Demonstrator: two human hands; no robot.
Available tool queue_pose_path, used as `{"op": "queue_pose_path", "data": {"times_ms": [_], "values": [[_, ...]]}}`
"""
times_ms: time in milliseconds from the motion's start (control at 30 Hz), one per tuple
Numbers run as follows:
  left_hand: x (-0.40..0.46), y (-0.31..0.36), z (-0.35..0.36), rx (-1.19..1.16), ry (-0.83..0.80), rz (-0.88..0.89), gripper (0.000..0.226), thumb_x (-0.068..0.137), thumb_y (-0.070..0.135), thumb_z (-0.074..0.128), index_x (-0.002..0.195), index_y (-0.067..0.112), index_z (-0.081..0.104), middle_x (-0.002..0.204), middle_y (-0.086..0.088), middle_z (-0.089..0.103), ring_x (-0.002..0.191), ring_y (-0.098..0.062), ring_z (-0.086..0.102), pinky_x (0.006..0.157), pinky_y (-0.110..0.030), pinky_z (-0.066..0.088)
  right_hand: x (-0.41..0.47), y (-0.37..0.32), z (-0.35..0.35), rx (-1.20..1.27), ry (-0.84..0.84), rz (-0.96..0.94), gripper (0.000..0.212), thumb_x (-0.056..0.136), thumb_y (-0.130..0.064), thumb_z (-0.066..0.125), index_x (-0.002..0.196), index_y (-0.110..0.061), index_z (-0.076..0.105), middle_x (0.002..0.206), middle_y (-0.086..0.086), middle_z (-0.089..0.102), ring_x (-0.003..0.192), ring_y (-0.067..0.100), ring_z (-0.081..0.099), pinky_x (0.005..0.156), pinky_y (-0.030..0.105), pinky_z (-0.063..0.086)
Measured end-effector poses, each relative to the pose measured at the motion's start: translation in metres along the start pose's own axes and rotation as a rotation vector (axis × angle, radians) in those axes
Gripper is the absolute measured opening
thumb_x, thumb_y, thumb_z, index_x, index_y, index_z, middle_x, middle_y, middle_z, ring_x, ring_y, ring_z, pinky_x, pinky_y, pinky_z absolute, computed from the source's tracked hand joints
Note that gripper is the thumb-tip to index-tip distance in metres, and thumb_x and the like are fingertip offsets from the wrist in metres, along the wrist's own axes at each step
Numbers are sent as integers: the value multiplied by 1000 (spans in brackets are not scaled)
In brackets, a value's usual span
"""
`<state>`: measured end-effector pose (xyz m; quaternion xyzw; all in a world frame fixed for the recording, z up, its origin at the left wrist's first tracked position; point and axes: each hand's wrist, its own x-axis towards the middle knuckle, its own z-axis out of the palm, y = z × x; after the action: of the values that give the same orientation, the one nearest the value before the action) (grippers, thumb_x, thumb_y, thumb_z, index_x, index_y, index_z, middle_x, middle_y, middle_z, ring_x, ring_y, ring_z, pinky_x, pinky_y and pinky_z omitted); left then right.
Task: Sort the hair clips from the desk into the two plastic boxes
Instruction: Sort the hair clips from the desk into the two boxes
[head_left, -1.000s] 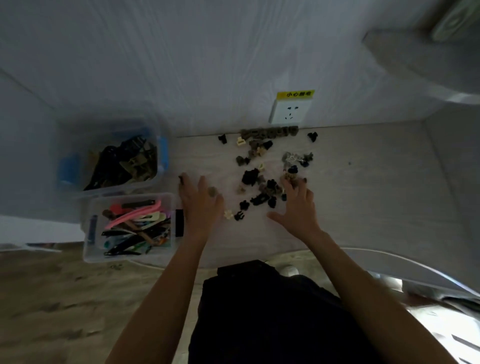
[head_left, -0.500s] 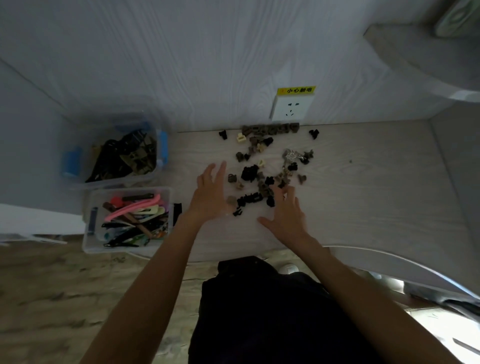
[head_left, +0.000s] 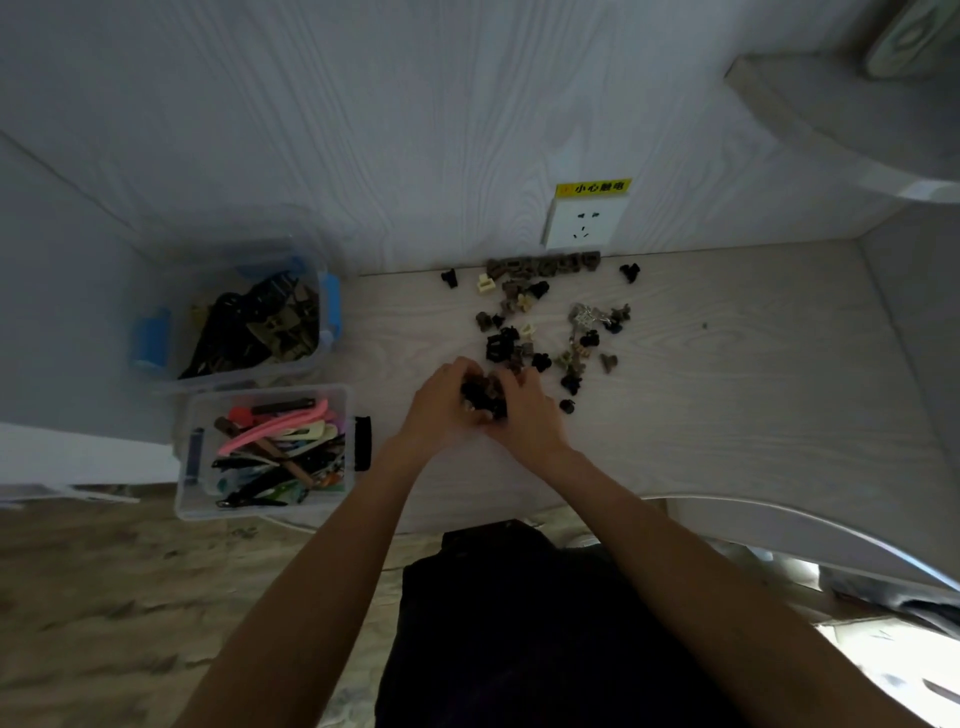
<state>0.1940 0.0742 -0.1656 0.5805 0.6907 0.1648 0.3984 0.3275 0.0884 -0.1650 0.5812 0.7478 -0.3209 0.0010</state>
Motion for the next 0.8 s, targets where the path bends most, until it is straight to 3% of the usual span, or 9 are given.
{"op": "queue_pose_path", "data": {"times_ms": [100,233,333,433,500,600,700,800], "values": [[-3,2,-3,-129,-16,8,53,75,18,74,123,18,50,122,-5,59,108,-18,56,93,-30,44,2,3,-2,168,39,-8,51,81,-24,67,126,-15,45,124,16,44,98,33,56,84,40,47],[-6,2,-6,-317,20,-32,49,79,19,72,124,16,51,119,-3,59,106,-13,55,89,-18,39,4,8,-10,342,53,-60,40,79,-17,70,115,-11,54,111,11,61,101,27,57,81,31,44],[-11,9,-18,-414,72,-2,47,80,16,70,124,17,52,114,2,59,108,-13,56,83,-5,41,0,-2,-30,470,59,-86,36,81,-17,69,114,-13,54,107,6,62,95,19,60,84,32,52],[-22,20,-47,-430,163,84,43,84,14,66,124,20,51,112,8,57,104,-4,54,80,1,39,-2,-26,-57,520,71,-185,34,82,-16,68,114,-17,55,101,-2,61,87,10,61,77,15,51],[-30,19,-76,-405,256,141,40,86,15,64,124,21,51,113,12,56,101,6,52,83,-1,40,4,-55,-72,530,43,-273,34,82,-16,68,113,-19,55,99,-6,60,82,10,62,74,12,51],[-40,5,-119,-385,418,159,33,86,12,63,114,26,53,106,19,56,94,15,51,82,-4,41,25,-102,-74,572,-59,-356,31,82,-16,67,111,-22,56,96,-10,58,77,21,65,74,29,56],[-46,-22,-147,-287,529,87,28,84,11,64,108,21,56,103,10,57,86,3,52,78,-8,40,48,-141,-60,492,-148,-425,31,83,-15,66,113,-17,56,93,-5,60,69,24,61,74,39,52],[-49,-51,-160,-126,513,25,29,82,12,66,109,15,58,101,0,57,87,-15,52,76,-24,41,63,-163,-43,329,-172,-498,33,83,-9,63,116,-11,57,101,5,62,77,19,57,79,32,43]]}}
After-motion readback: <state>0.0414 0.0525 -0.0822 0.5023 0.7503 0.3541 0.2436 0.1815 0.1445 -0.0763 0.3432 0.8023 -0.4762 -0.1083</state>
